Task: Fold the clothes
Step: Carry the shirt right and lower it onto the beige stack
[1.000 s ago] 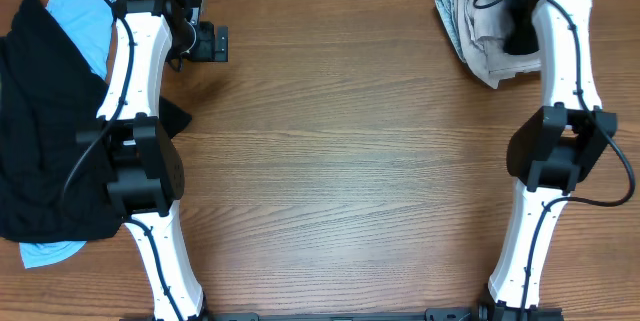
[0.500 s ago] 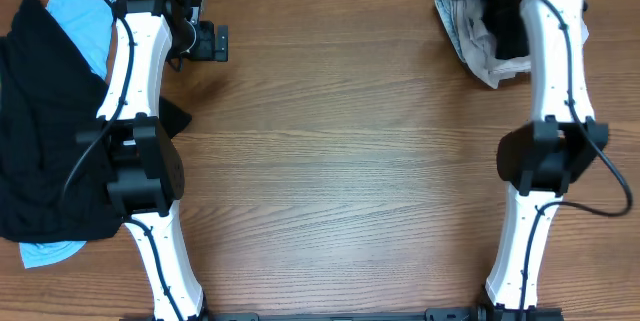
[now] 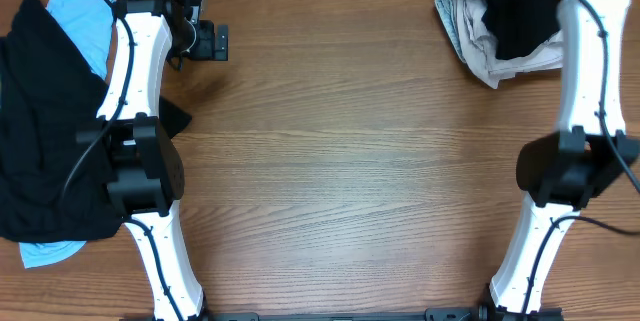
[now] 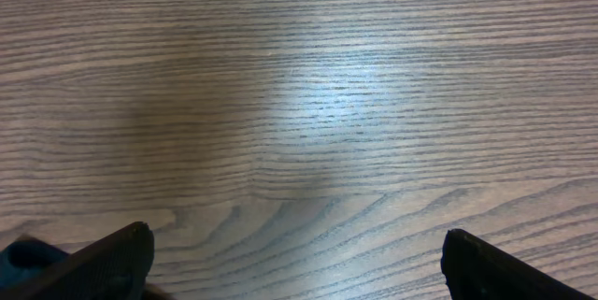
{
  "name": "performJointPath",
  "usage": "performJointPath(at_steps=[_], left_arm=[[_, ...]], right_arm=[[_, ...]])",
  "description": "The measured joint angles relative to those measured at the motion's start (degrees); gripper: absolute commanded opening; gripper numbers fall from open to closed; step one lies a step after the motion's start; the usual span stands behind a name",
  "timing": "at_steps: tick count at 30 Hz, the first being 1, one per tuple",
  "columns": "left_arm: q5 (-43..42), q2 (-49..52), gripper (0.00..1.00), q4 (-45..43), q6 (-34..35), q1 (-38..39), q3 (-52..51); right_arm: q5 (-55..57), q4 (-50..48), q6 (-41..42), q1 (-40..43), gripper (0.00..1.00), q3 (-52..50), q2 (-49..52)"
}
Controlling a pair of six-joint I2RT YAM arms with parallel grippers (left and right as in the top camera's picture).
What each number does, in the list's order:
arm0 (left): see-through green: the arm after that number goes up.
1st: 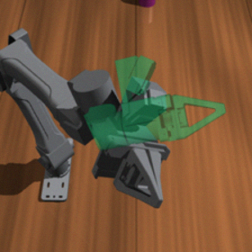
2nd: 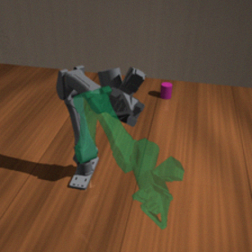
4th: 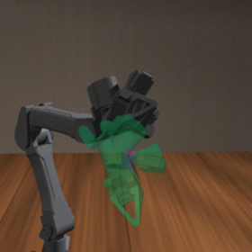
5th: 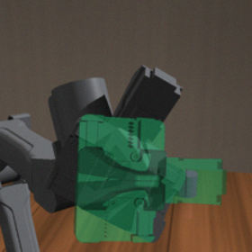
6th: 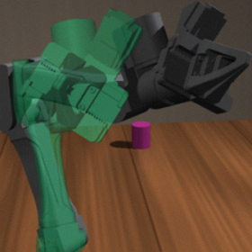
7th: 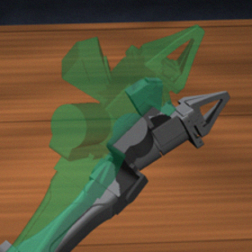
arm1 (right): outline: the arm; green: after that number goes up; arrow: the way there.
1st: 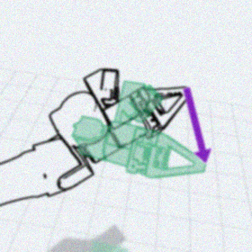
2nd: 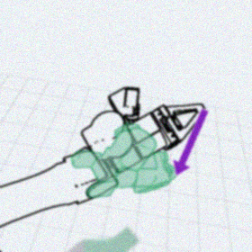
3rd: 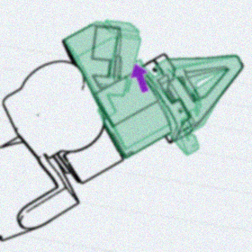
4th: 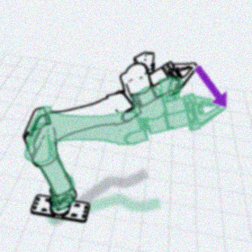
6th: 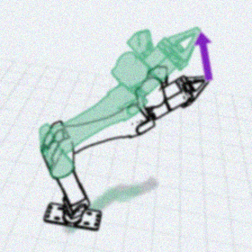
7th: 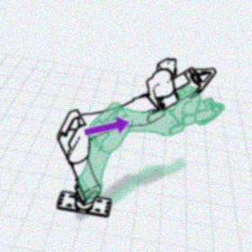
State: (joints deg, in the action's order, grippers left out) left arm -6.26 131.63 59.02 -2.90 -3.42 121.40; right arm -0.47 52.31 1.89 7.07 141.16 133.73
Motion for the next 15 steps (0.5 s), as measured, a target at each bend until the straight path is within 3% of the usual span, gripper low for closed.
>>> performJointPath(at_steps=[2,8,15], left_arm=[[0.02,0.0,1.0,0.0,0.0,0.0,0.0],[0.0,0.0,1.0,-0.02,-0.02,0.0,0.0],[-0.02,0.0,1.0,-0.02,-0.02,0.0,0.0]], right_arm=[[0.0,-2.82,0.61,-0.04,1.0,-4.44,2.03],[0.63,-12.22,4.5,0.04,1.0,-17.64,7.5],[-3.08,-12.37,8.2,1.57,1.0,-18.58,6.69]])
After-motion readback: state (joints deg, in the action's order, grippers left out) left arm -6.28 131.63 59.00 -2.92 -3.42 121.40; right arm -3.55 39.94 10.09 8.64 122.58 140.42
